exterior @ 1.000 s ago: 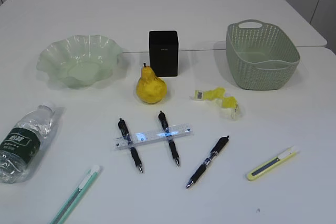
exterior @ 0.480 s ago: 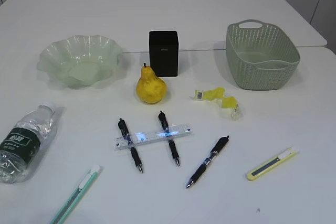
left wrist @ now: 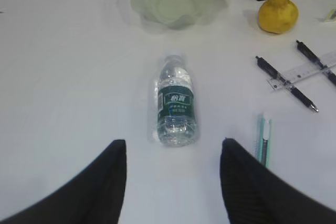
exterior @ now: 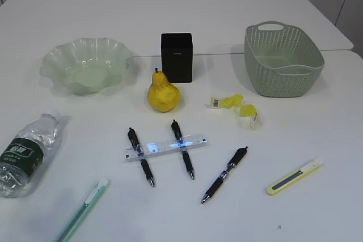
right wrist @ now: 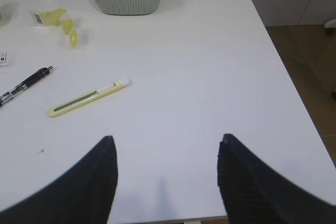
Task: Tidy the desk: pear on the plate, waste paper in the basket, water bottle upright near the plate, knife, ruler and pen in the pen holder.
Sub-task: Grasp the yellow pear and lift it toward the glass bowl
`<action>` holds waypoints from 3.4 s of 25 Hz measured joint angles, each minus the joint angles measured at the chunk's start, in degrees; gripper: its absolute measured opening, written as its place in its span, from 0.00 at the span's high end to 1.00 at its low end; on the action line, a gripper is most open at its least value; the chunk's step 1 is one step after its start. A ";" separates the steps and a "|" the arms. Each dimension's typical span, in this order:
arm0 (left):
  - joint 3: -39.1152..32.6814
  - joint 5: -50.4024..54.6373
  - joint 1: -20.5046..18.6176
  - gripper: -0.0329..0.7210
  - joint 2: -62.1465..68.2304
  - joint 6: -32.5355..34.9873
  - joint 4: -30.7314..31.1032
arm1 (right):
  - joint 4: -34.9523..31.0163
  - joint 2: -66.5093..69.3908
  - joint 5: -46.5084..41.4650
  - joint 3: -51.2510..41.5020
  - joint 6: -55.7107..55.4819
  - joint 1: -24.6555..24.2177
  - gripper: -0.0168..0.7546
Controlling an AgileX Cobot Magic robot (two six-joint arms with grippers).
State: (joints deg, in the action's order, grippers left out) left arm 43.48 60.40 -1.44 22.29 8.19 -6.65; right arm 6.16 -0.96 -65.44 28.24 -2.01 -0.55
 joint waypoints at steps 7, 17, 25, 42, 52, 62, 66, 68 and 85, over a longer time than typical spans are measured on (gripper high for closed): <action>14.61 4.71 0.00 0.42 11.90 0.45 0.70 | 0.00 0.00 0.00 0.00 0.00 0.00 0.36; 33.72 7.29 0.00 0.42 28.83 0.43 -1.89 | 0.00 0.00 0.00 0.00 0.00 0.00 0.36; 40.52 8.41 0.00 0.42 38.80 0.43 -4.05 | 0.00 2.27 -0.10 0.00 -0.11 0.00 0.36; 41.13 8.99 -0.04 0.42 44.97 5.19 -9.50 | -11.93 21.87 5.76 7.48 4.13 0.00 0.36; 41.24 8.99 0.11 0.42 47.71 8.16 -15.87 | -16.97 39.50 7.83 12.91 6.17 0.00 0.36; 53.09 10.95 13.31 0.42 58.89 7.73 -11.01 | -19.61 56.80 8.67 19.28 7.43 0.00 0.36; 58.69 11.47 18.11 0.42 67.26 5.93 -8.42 | -19.88 60.82 8.83 21.78 7.51 0.00 0.36; 61.44 11.47 19.58 0.42 71.10 5.70 -8.09 | -19.92 62.28 8.93 22.72 7.55 0.00 0.36; 79.66 11.01 24.30 0.42 103.76 5.14 -7.96 | -20.25 70.07 8.97 26.81 8.77 0.00 0.36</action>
State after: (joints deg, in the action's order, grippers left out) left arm 123.14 71.40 22.86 126.05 13.33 -14.61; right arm -14.09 69.11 -56.47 55.05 6.77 -0.55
